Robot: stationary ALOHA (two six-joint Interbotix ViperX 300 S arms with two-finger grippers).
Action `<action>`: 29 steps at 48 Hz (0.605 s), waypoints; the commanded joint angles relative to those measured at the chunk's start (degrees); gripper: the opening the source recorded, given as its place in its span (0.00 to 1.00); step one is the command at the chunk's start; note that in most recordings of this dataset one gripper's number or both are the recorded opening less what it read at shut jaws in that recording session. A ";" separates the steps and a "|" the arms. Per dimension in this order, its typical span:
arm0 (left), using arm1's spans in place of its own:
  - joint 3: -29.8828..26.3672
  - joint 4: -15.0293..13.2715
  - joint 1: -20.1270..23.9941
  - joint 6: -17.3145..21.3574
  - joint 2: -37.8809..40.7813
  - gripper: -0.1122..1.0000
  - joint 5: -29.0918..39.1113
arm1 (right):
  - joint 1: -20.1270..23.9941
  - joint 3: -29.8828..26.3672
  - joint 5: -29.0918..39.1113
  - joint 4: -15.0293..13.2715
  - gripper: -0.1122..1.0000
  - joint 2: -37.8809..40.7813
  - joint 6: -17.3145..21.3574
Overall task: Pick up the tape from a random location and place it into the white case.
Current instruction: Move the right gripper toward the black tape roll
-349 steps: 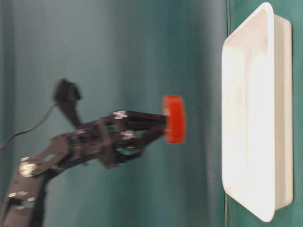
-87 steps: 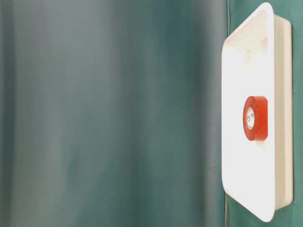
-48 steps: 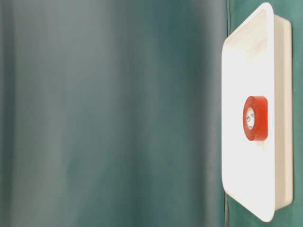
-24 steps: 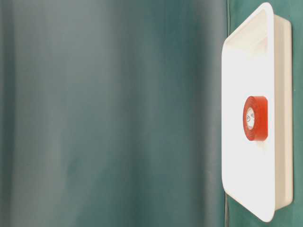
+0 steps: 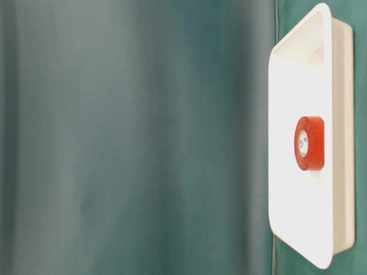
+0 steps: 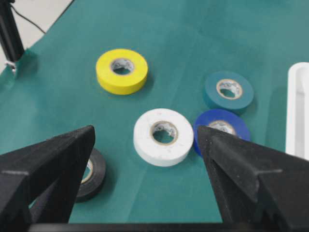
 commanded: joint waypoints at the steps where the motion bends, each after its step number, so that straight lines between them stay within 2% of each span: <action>1: -0.79 -0.09 -0.09 -0.09 0.35 0.85 -0.44 | 0.70 -2.55 -0.79 -0.09 0.91 2.11 -0.09; 29: -0.79 -0.09 -1.58 -0.09 0.53 0.85 -0.88 | 2.90 -9.93 -4.13 -0.18 0.91 15.82 -0.09</action>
